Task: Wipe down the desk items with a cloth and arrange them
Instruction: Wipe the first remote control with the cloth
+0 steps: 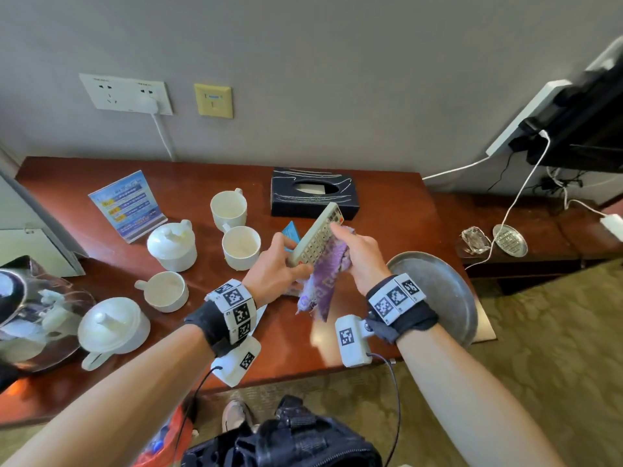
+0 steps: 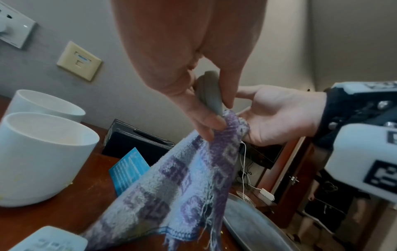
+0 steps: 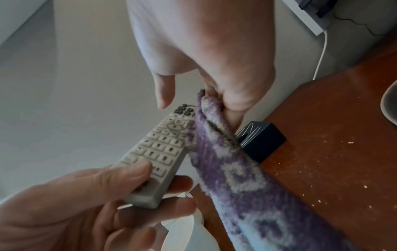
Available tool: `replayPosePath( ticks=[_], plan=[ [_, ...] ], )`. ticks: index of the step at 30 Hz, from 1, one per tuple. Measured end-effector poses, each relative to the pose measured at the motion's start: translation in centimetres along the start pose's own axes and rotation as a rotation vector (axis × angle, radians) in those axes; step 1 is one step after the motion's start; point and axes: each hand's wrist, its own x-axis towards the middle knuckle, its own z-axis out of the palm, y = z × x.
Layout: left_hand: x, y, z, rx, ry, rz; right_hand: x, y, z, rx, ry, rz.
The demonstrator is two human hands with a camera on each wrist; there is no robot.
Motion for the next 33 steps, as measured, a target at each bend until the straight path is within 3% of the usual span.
replayPosePath(
  ticks=[8,21,26,33],
  plan=[
    [0.5,1.1,2.0,0.283,-0.098,0.049,0.7,0.4,-1.4,-0.043,0.050,0.055],
    [4.7,3.8,7.7,0.443,-0.005,-0.002,4.3,-0.7,-8.0,0.005,0.070,0.083],
    [8.5,4.7,9.6,0.279,0.030,-0.165,5.3,-2.4,-11.5,0.042,0.002,0.058],
    [13.8,6.3,13.5,-0.105,-0.012,-0.306,8.4,-2.8,-16.4,0.096,0.197,0.167]
  ],
)
